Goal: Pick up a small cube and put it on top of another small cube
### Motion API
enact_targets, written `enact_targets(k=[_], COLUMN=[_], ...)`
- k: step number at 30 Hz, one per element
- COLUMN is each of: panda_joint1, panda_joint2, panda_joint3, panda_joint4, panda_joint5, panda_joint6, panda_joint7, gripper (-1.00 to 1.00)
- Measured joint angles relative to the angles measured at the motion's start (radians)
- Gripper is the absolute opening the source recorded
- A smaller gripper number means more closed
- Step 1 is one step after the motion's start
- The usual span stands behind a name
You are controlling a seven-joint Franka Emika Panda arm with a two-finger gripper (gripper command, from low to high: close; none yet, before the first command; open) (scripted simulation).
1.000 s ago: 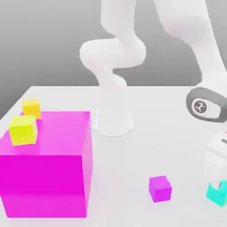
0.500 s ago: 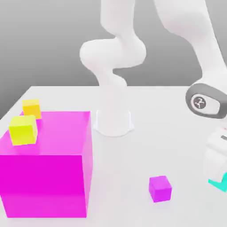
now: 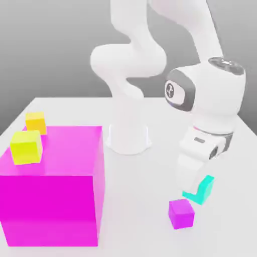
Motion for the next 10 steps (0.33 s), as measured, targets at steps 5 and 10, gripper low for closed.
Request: enact_targets(k=[5, 10], panda_joint1=[0.003, 0.031], panda_joint2=[0.063, 0.162], panda_joint3=[-0.032, -0.08], panda_joint4=[-0.031, -0.028], panda_joint5=[0.002, -0.094], panda_joint6=[0.097, 0.186], panda_joint7=[-0.069, -0.001], gripper=[-1.0, 1.0])
